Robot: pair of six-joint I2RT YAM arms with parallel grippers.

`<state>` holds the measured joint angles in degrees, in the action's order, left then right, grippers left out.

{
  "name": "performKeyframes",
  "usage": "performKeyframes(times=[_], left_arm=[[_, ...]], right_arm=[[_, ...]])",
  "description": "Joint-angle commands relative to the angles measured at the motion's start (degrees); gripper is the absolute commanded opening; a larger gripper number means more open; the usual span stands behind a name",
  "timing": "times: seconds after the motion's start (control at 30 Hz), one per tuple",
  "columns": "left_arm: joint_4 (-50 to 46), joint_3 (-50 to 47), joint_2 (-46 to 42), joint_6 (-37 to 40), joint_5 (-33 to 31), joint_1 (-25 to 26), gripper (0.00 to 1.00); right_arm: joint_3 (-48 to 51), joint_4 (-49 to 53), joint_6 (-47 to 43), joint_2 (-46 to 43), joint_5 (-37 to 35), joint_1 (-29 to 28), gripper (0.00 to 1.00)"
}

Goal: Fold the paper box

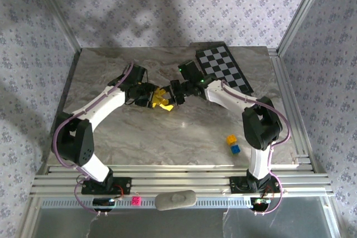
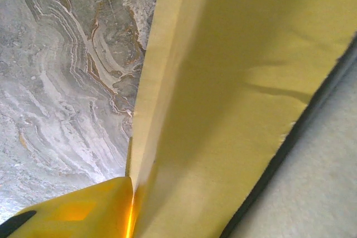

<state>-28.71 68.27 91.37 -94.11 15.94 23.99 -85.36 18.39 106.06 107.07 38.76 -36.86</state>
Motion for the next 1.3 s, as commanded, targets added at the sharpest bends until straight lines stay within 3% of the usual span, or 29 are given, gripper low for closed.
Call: performKeyframes(times=[0.0, 0.1, 0.27, 0.43, 0.57, 0.87, 1.13, 1.27], left_arm=[[-2.56, 2.34, 0.99, -0.81, 1.28, -0.14, 0.5], [-2.86, 3.33, 1.86, -0.6, 1.28, -0.24, 0.47], [-3.36, 4.32, 2.76, -0.3, 1.19, -0.09, 0.42], [-3.37, 4.89, 3.45, -0.48, 1.19, 0.08, 0.41], [-3.2, 5.38, 3.9, -0.9, 1.11, 0.35, 0.41], [-1.97, 5.34, 4.27, -2.39, 0.8, 0.53, 0.41], [-1.42, 6.08, 5.21, -2.88, 1.11, 0.49, 0.41], [-1.14, 6.01, 5.31, -3.12, 1.43, 0.53, 0.41]], right_arm=[[-3.45, 7.26, -7.82, -0.76, -1.31, 1.73, 0.47], [-0.89, 7.85, -10.54, -3.41, -3.58, 2.74, 0.61], [14.55, -8.17, -2.15, -8.1, -6.8, 2.78, 0.78], [21.72, -22.87, 9.27, -5.6, -10.34, 1.3, 0.84], [20.33, -25.75, 14.61, -2.72, -12.97, 0.77, 0.87], [21.05, -33.5, 23.39, 0.59, -18.94, -0.33, 0.86], [18.55, -34.93, 27.2, 4.2, -18.9, -2.58, 0.77], [17.53, -36.19, 27.88, 5.85, -19.94, -2.59, 0.67]])
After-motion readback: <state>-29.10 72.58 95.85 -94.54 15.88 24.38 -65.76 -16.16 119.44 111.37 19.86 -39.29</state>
